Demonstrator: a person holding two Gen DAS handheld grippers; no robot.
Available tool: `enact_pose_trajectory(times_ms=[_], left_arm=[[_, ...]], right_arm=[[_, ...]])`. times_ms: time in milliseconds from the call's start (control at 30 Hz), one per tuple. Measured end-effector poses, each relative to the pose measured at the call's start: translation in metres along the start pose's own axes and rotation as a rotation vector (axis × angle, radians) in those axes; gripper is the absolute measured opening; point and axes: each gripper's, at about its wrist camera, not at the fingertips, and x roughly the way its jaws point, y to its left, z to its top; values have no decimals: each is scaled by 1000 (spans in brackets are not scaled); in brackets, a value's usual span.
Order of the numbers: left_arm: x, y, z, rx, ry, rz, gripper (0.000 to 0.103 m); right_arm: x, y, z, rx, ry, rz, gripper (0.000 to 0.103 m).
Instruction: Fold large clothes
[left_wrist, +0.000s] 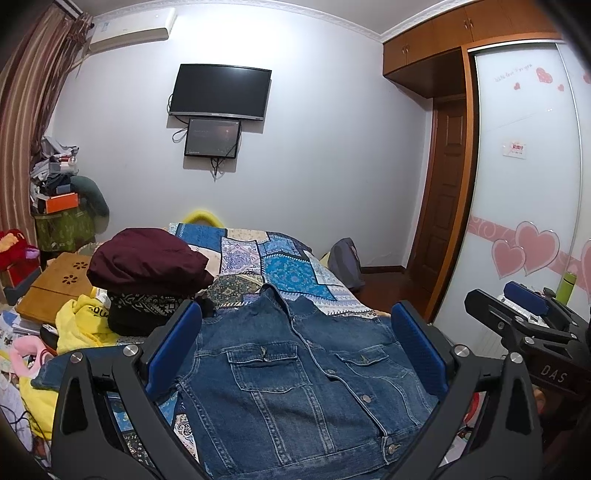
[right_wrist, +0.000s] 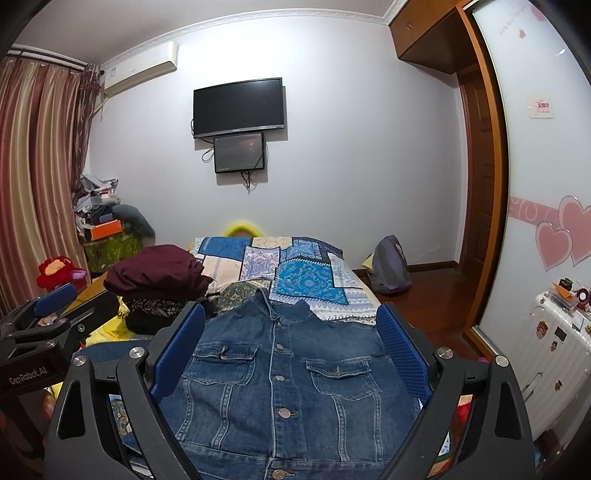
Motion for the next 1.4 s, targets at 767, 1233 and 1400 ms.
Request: enact_pose_trajectory(times_ms=[767,1233,1400], left_arm=[[7,2,-1,-9,15,-9,103],[16,8,0,-7,23,0,103],[24,16,5,-8,28,4,103]], right_arm=[[3,-1,3,10,8,-11,93],[17,-3,1,17,36,-10,93],[26,-2,3,14,46,-15,93]])
